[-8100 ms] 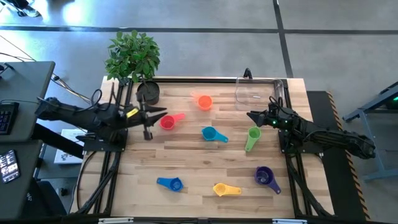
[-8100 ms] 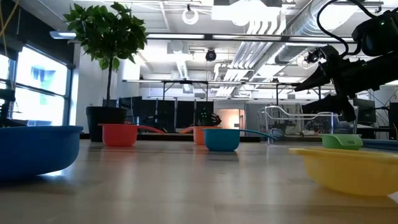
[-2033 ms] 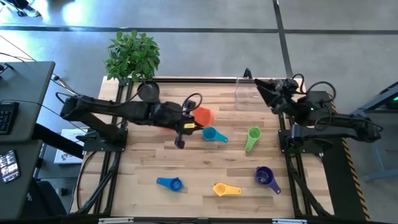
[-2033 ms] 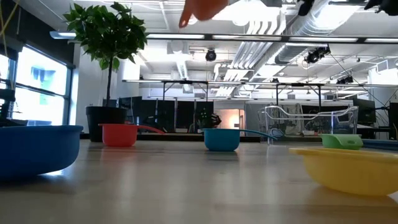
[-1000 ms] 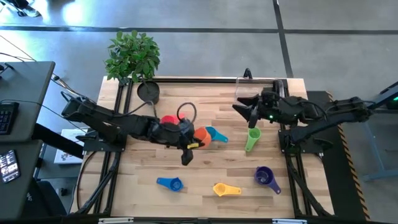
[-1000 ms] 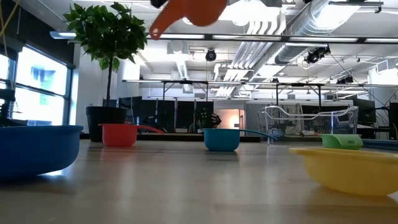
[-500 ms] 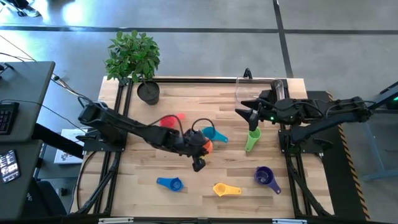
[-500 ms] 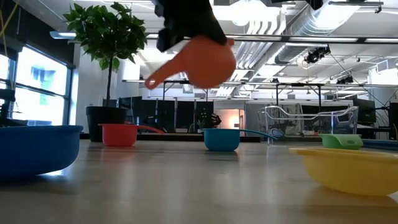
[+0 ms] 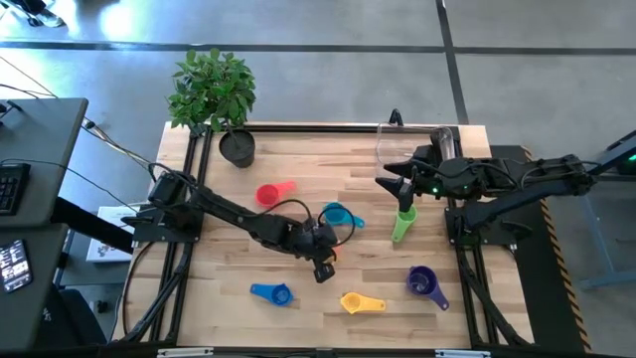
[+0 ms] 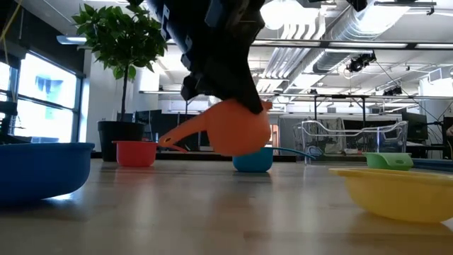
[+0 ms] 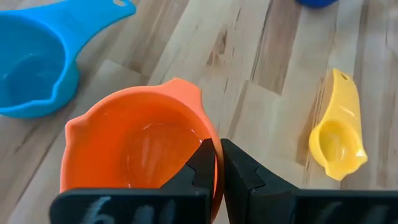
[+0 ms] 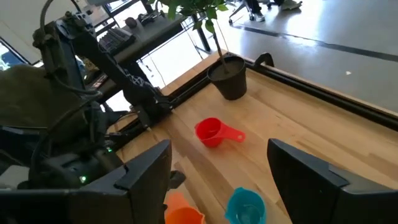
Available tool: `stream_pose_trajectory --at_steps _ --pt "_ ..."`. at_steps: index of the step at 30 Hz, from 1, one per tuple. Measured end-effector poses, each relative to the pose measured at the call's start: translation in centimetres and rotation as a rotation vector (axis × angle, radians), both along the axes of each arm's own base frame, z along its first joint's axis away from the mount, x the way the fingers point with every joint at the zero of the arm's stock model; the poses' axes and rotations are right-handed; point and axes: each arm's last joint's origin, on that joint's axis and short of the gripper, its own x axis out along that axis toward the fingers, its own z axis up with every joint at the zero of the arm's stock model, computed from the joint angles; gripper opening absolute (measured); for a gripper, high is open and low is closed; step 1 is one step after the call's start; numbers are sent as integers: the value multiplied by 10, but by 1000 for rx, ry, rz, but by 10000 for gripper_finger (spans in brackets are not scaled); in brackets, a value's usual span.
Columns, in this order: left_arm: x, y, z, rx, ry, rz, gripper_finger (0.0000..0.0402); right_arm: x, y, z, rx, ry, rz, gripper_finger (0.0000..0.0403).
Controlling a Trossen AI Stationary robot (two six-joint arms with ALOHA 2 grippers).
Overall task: Nest measuring cups in basket
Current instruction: Stack the orange measuring cup on top of the purple measuring cup
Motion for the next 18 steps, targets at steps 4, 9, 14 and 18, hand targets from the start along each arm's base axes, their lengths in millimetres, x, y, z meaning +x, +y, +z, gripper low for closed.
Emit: stream_pose_trajectory --at_steps 4,9,14,18 --pt "2 -1 -9 -9 26 -12 6 0 0 0 0 1 1 256" --pt "1 -1 -11 -15 47 -21 6 0 1 0 10 2 17 256" --pt "0 0 -11 -18 57 -30 6 0 1 0 16 3 32 256" --pt "1 3 -12 -36 66 -36 6 0 1 0 16 3 32 256"
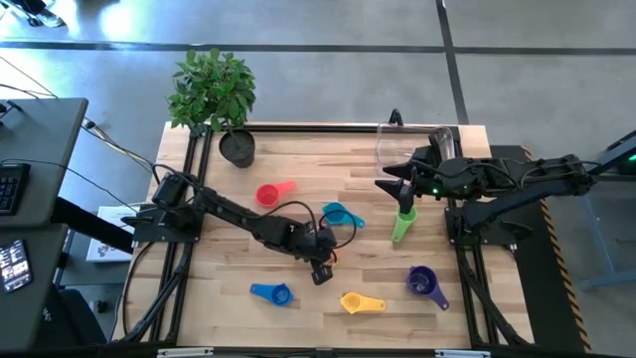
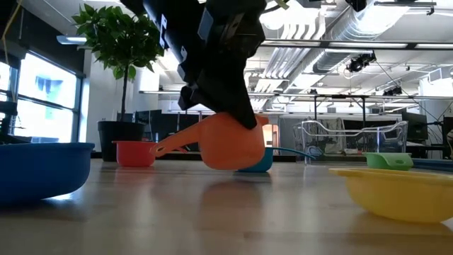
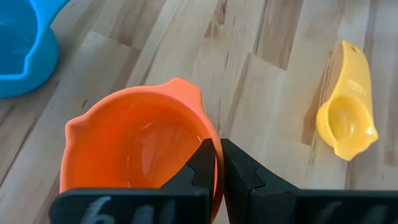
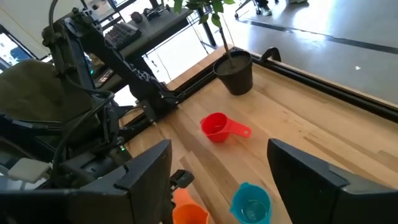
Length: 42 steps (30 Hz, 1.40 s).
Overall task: Nest measuring cups in basket
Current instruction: Stack the orange measuring cup on top of the purple measuring cup
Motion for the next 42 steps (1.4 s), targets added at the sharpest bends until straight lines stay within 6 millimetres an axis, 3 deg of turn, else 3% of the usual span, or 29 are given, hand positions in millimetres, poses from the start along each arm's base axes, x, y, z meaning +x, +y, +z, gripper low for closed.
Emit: stream_pose_trajectory --at_steps 11,20,26,37,42 --pt "1 11 -2 -23 35 3 8 0 0 0 0 0 0 256" --pt "1 12 -2 9 35 -42 56 0 0 0 0 0 0 256" --pt "1 14 -2 -29 39 -4 60 0 0 0 2 0 0 256" --pt "1 33 13 -280 61 -64 60 0 6 -1 196 -44 -1 256" --pt "-3 35 32 -286 10 -92 55 1 15 -7 353 -24 -21 256"
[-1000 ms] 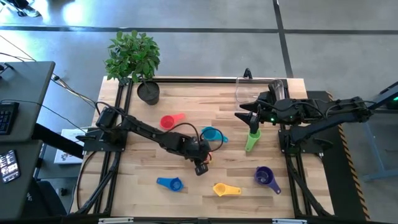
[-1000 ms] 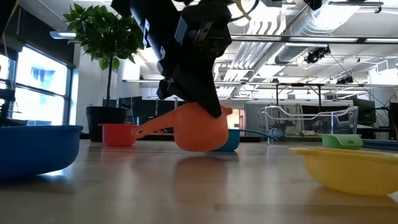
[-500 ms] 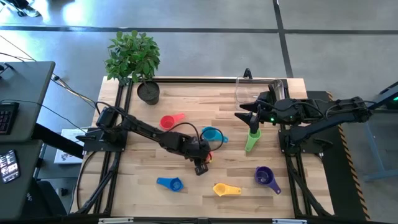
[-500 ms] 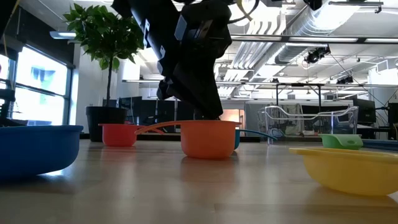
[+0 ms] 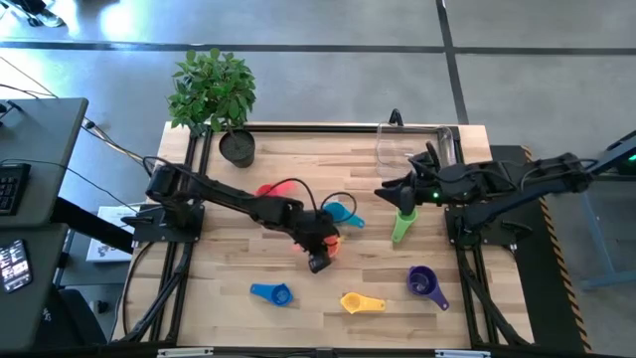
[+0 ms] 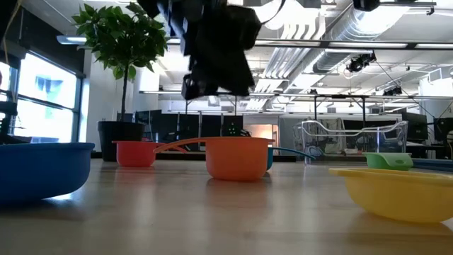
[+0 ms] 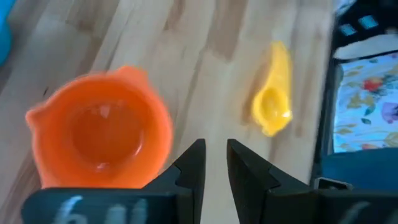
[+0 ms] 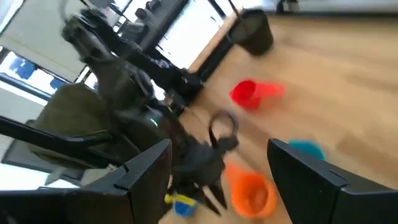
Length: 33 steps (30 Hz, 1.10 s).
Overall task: Nest measuring cups in basket
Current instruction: Stack the orange measuring cup on top of the purple measuring cup
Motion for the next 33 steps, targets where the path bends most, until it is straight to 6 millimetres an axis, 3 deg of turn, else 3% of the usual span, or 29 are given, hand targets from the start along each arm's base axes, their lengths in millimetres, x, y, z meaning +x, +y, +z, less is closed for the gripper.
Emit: stream_pose_trajectory --at_steps 8,20,26,33 --pt "-21 2 43 38 -81 -39 45 14 27 -26 187 148 -31 256" --pt "-69 13 104 102 -162 -1 31 57 66 -77 356 306 -118 256" --pt "-99 18 119 155 -100 29 30 76 89 -103 450 300 -186 256" --pt "-120 21 128 206 -52 54 30 94 107 -131 532 304 -259 256"
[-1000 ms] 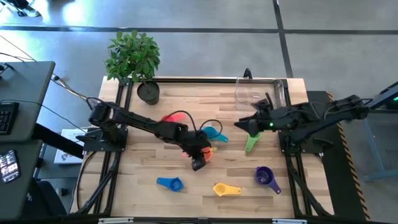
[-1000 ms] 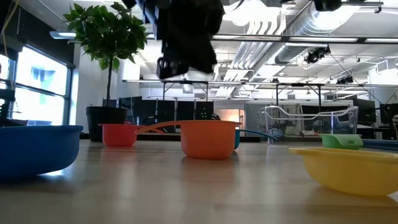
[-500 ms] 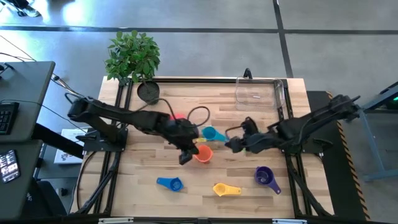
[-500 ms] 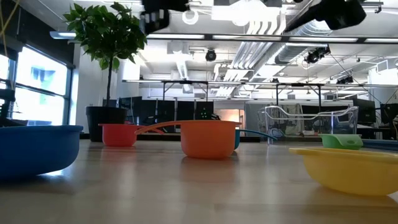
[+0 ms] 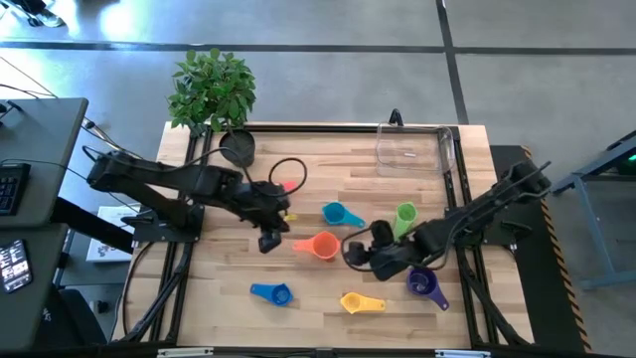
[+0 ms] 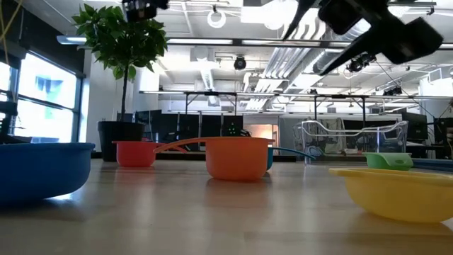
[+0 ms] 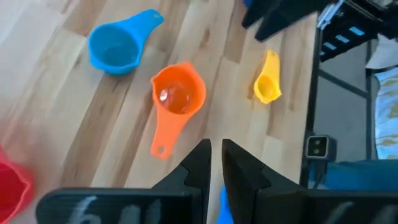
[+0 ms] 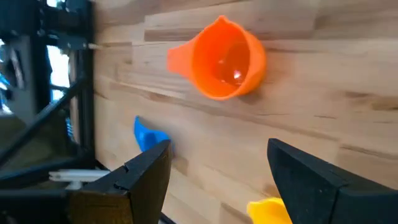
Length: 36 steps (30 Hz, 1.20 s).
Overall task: Nest measuring cups in basket
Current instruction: Stack the orange measuring cup on top of the purple measuring cup
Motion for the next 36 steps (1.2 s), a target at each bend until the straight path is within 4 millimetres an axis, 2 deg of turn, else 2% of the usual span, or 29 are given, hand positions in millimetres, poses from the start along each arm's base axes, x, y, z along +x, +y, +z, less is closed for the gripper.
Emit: stream_pose_trajectory --at_steps 2,13,27,36 --pt "-6 1 0 6 27 0 30 3 2 -7 13 11 -21 256" --pt "-13 2 2 14 51 -3 30 19 9 -40 39 31 -148 256" --pt "-13 2 2 23 48 3 30 41 3 -63 55 -23 -215 256" --pt "-13 2 2 26 49 5 30 47 -5 -72 41 -8 -248 256"
